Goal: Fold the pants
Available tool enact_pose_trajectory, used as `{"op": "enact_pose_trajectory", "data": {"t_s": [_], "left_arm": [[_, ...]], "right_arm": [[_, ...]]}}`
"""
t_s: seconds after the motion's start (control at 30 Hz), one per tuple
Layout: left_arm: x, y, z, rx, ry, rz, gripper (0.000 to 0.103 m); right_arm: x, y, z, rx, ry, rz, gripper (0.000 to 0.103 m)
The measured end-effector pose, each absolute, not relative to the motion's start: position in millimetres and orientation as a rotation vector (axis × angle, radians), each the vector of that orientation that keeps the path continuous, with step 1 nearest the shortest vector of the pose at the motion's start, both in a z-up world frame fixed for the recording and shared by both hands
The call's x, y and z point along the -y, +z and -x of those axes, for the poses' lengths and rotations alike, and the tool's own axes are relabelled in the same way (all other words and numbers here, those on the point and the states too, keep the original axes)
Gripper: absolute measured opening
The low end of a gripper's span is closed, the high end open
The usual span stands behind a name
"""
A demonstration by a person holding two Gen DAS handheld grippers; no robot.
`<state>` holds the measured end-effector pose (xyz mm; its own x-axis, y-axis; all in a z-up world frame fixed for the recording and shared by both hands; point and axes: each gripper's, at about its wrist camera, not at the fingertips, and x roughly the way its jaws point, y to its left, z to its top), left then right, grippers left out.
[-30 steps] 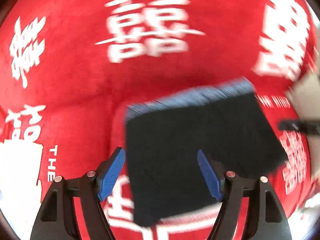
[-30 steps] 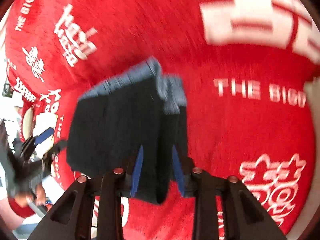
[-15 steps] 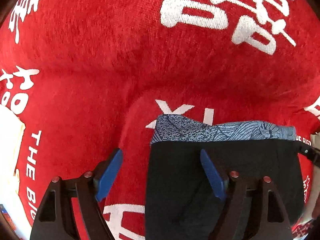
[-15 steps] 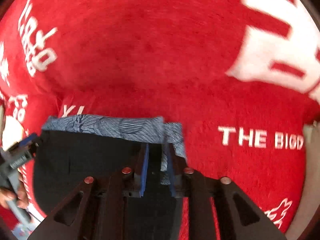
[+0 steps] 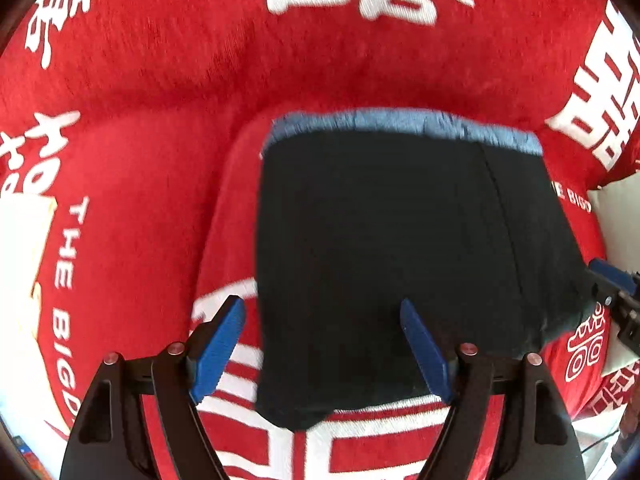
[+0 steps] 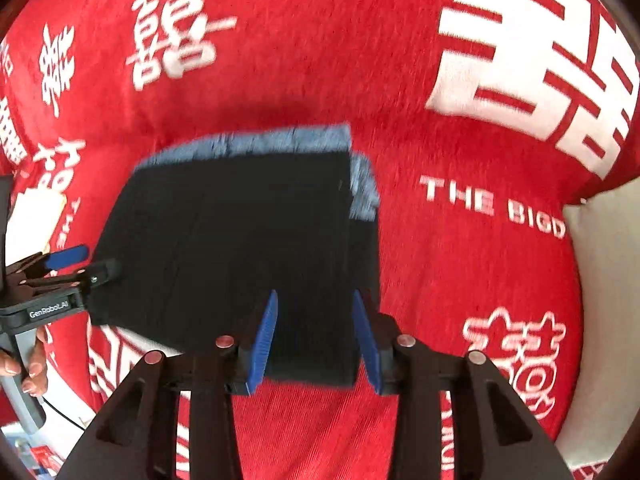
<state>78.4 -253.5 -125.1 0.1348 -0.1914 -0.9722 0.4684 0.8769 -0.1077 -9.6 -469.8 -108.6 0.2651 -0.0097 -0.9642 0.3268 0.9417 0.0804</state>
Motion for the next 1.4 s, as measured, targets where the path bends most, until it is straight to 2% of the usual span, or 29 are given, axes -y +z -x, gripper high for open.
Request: {"op": "enact_pose_trajectory", "data": {"t_s": [0.17, 0.4, 0.43, 0.47, 0.5, 0.53, 0.63, 0.93, 1.4], "left_arm": [[255, -130, -74, -1.363, -0.486, -0.239, 0.085], [257, -129, -68, -1.353, -0.503, -0.274, 0.085], [257, -129, -68, -1.353, -0.503, -0.271, 0.086], [257, -130, -68, -1.356, -0.499, -0.269, 0.094], [256, -130, -68, -1.363, -0.493, -0.266, 0.097], [255, -131, -69, -1.369, -0.489, -0.257, 0.097], [254, -131, -70, -1.374, -0.488, -0.239, 0.097], [254, -134, -73, -1.379, -0.484, -0.231, 0.097], [252, -142, -80, -1.414, -0.497, -0.216, 0.097]], "right_arm": [[474, -120, 21, -1.315, -0.26, -0.284, 0.043], [476, -129, 15, -1.328, -0.27, -0.271, 0.046], [477, -130, 15, -1.329, -0.274, -0.274, 0.048], [477, -128, 15, -1.33, -0.28, -0.273, 0.051], [477, -128, 14, -1.333, -0.289, -0.269, 0.056], [478, -128, 15, -1.335, -0.295, -0.268, 0.061], [480, -128, 17, -1.342, -0.289, -0.293, 0.066], [470, -124, 18, -1.344, -0.313, -0.246, 0.071], [476, -111, 36, -1.35, -0.272, -0.309, 0.072]]}}
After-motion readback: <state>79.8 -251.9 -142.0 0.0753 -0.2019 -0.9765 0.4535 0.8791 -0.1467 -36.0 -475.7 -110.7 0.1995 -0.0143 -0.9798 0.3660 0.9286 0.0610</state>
